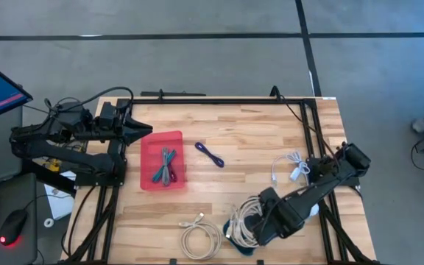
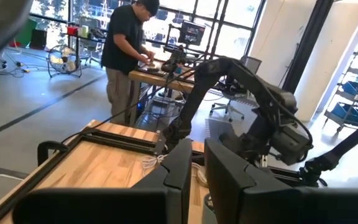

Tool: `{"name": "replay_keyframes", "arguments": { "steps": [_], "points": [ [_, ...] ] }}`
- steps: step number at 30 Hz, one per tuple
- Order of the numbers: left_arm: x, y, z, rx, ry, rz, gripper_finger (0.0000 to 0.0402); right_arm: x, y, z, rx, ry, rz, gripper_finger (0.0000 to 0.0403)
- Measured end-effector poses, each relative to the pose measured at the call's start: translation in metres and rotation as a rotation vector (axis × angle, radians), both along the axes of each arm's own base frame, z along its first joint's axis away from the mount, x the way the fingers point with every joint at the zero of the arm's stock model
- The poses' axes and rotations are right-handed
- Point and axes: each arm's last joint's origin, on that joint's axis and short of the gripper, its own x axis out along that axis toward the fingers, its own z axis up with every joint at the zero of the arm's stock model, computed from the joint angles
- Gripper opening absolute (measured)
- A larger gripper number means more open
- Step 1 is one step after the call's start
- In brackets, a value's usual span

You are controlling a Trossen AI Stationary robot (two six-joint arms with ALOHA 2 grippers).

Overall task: Pick & Place USB Port
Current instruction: Put the white HDMI cable into the blue bin

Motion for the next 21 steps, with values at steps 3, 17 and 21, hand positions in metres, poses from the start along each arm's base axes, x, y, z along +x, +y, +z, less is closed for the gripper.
{"name": "replay_keyframes", "arguments": {
  "steps": [3,17,21],
  "points": [
    [0.0,0.0,0.0,0.0,0.0,0.0,0.0044,0.002,0.001,-0.013,0.014,-0.023,-0.004,0.0021],
    [0.0,0.0,0.0,0.0,0.0,0.0,0.0044,0.0,-0.001,-0.051,0.034,-0.014,-0.008,0.0029],
    [0.0,0.0,0.0,0.0,0.0,0.0,0.0044,0.0,0.0,-0.051,0.062,0.01,-0.002,0.0089]
  ]
}}
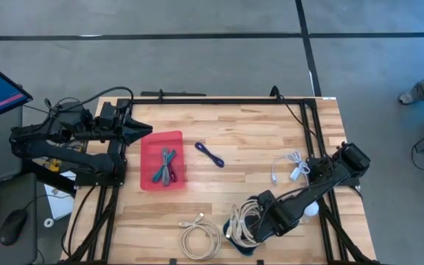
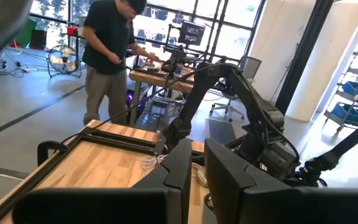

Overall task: Pick & Place USB Port
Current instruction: Put the white HDMI cable into the blue bin, then put the purple charger cable into the red bin

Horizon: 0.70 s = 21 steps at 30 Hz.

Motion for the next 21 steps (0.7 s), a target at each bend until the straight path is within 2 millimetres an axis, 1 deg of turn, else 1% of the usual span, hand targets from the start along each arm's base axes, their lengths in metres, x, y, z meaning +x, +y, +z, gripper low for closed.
{"name": "replay_keyframes", "arguments": {
  "steps": [5,9,12,16,19,21],
  "points": [
    [0.0,0.0,0.0,0.0,0.0,-0.001,0.0044,0.001,0.001,0.005,0.139,0.085,0.058,0.0159],
    [0.0,0.0,0.0,0.0,0.0,0.0,0.0044,0.008,-0.001,0.017,0.213,0.094,0.131,0.0189],
    [0.0,0.0,0.0,0.0,0.0,0.0,0.0044,0.013,-0.008,0.03,0.212,0.098,0.149,0.0192],
    [0.0,0.0,0.0,0.0,0.0,0.0,0.0044,0.02,-0.02,0.052,0.199,0.101,0.173,0.0181],
    [0.0,0.0,0.0,0.0,0.0,0.0,0.0044,0.026,-0.03,0.068,0.156,0.058,0.201,0.0167],
    [0.0,0.0,0.0,0.0,0.0,0.0,0.0044,0.032,-0.037,0.08,0.119,-0.002,0.227,0.0159]
  ]
}}
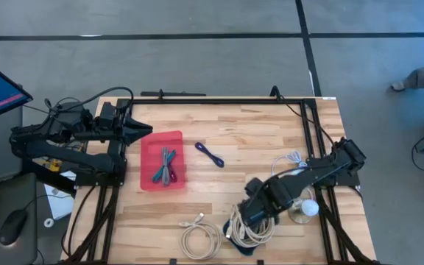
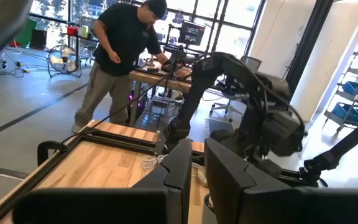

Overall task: Pick & Place USB Port
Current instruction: Put the purple charger cable into the red bin

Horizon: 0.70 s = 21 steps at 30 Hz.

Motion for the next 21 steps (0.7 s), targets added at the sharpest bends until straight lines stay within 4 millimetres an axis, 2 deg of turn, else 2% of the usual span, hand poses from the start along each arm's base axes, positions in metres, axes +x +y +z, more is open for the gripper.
{"name": "replay_keyframes", "arguments": {
  "steps": [5,10,12,16,21],
  "points": [
    [0.0,0.0,0.0,0.0,0.0,0.0,0.0044,0.019,-0.018,0.025,-0.085,-0.192,0.04,0.0142],
    [0.0,0.0,0.0,0.0,0.0,0.0,0.0044,0.034,-0.036,0.038,-0.085,-0.297,0.02,0.0133],
    [0.0,0.0,0.0,0.0,0.0,0.0,0.0044,0.038,-0.042,0.039,-0.081,-0.319,0.007,0.0133],
    [0.0,0.0,0.0,0.0,0.0,0.0,0.0044,0.046,-0.056,0.041,-0.102,-0.357,0.102,0.0134],
    [0.0,0.0,0.0,0.0,0.0,0.0,0.0044,0.065,-0.08,0.035,-0.205,-0.407,0.148,0.0133]
  ]
}}
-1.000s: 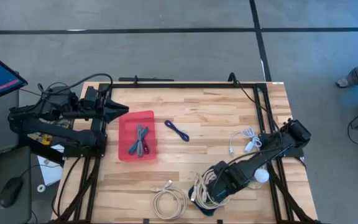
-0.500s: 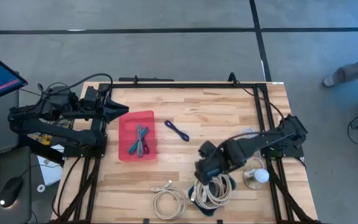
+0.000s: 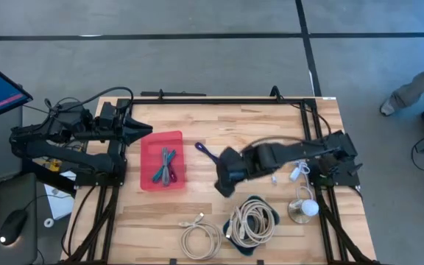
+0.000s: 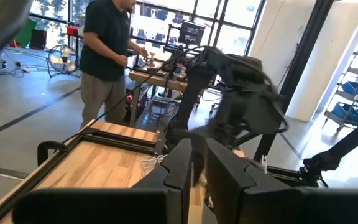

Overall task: Pick & Place USB Port
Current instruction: Put the purple charger cable into the red bin

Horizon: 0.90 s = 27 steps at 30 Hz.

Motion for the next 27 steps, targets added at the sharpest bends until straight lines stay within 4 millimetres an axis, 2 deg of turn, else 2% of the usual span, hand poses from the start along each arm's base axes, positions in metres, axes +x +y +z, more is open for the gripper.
{"name": "replay_keyframes", "arguments": {
  "steps": [3,9,12,14,16,18,20,22,24,27],
  "points": [
    [0.0,0.0,0.0,0.0,0.0,0.0,0.0044,0.014,-0.02,-0.002,-0.027,-0.054,-0.061,0.0134],
    [0.0,0.0,0.0,0.0,0.0,0.0,0.0044,0.028,-0.057,-0.019,-0.099,-0.007,-0.128,0.0152],
    [0.0,0.0,0.0,0.0,0.0,0.001,0.0044,0.042,-0.071,-0.037,-0.096,0.021,-0.158,0.0167],
    [0.0,0.0,0.0,0.0,0.001,0.0,0.0044,0.043,-0.078,-0.053,-0.098,0.121,-0.147,0.0178],
    [0.0,0.0,0.0,0.0,0.0,0.001,0.0044,0.055,-0.084,-0.064,-0.091,0.108,-0.141,0.0192],
    [0.0,0.0,0.0,0.0,0.001,0.0,0.0044,0.055,-0.09,-0.079,-0.088,0.197,-0.135,0.0206],
    [0.0,0.0,0.0,0.0,0.0,0.001,0.0044,0.067,-0.094,-0.095,-0.078,0.188,-0.119,0.0219],
    [0.001,0.0,0.0,0.0,0.003,0.0,0.0044,0.068,-0.095,-0.111,-0.073,0.263,-0.091,0.0229],
    [0.001,0.0,-0.001,0.0,0.005,0.001,0.0044,0.077,-0.095,-0.123,-0.069,0.244,-0.075,0.0234],
    [0.002,0.0,-0.001,0.001,0.011,0.001,0.0044,0.079,-0.095,-0.14,-0.07,0.307,-0.06,0.0233]
  ]
}}
